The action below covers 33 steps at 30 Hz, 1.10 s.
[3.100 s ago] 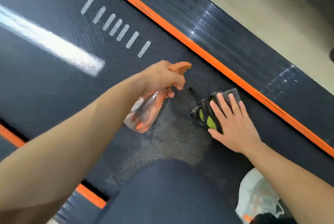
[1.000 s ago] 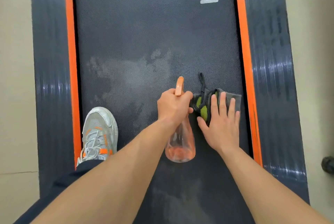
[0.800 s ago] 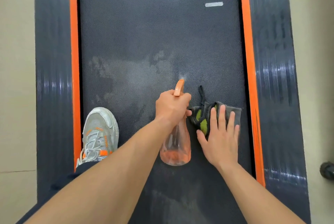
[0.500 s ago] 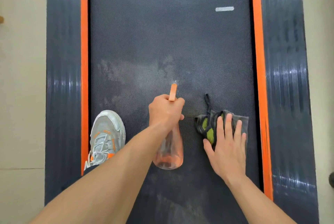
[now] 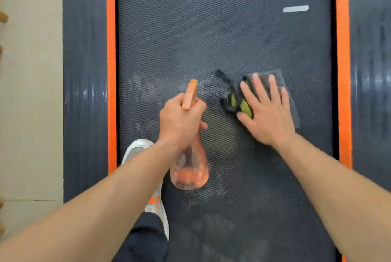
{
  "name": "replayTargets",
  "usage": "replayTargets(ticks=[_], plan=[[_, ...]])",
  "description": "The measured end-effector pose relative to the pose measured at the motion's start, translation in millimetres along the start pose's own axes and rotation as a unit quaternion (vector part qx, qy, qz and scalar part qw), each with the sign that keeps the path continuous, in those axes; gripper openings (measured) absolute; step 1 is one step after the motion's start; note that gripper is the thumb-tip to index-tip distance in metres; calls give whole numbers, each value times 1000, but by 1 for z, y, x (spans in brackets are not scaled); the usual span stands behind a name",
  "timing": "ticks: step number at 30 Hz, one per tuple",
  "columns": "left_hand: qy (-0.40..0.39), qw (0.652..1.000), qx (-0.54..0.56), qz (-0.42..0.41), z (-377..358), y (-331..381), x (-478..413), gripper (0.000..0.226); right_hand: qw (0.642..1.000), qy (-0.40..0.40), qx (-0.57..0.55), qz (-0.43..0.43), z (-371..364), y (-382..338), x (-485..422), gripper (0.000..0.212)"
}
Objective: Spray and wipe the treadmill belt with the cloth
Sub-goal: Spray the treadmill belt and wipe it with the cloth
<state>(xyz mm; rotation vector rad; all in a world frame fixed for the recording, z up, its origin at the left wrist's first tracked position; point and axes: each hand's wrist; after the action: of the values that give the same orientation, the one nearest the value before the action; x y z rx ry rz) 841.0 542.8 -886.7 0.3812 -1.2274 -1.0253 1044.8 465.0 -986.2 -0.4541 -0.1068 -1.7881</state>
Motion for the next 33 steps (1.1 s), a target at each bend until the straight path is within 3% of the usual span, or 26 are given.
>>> replayTargets(ticks=[3, 5, 7, 10, 13, 15, 18, 21, 23, 26, 28, 32, 33], plan=[[14, 999, 34, 1, 17, 3, -19, 11, 996, 8, -39, -73, 24, -30, -81, 78], [21, 999, 42, 1, 25, 8, -27, 13, 996, 23, -34, -80, 21, -56, -89, 79], [26, 998, 49, -1, 30, 13, -30, 10, 999, 43, -3, -3, 4, -75, -48, 82], [36, 998, 54, 4, 35, 14, -29, 14, 981, 4, 30, 193, -31, -80, 51, 83], [30, 997, 66, 21, 36, 10, -24, 28, 957, 6, 73, 281, -35, -51, 44, 85], [23, 997, 66, 22, 35, 3, -21, 24, 965, 27, 82, 248, -23, -40, -2, 89], [14, 998, 54, 24, 35, -8, -17, 30, 991, 40, 54, 118, 4, -39, -67, 88], [17, 998, 48, 33, 37, -11, -10, 21, 998, 53, 30, 26, 7, -59, -79, 84], [25, 998, 43, 36, 38, -10, -3, 13, 997, 54, 23, 43, -3, -67, -47, 82], [22, 999, 32, 37, 39, -10, 11, 26, 991, 21, 35, 131, -28, -60, 36, 82], [11, 999, 23, 31, 36, -13, 26, 15, 987, -10, 38, 158, -42, -52, 79, 81], [1, 999, 26, 19, 30, -26, 63, 5, 982, -54, 42, 175, -46, -46, 97, 81], [2, 999, 37, 22, 30, -31, 72, 11, 982, -63, 44, 173, -44, -46, 95, 82]])
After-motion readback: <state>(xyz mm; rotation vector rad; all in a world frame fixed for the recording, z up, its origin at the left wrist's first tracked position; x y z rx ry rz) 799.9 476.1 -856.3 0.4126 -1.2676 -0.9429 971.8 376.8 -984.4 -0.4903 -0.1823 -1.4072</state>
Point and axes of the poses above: each hand's wrist, its own x-axis away from the middle knuckle, its own z-axis out of the back of the hand, y = z × x, and after that the axes turned 4 degrees about -z, right-handed
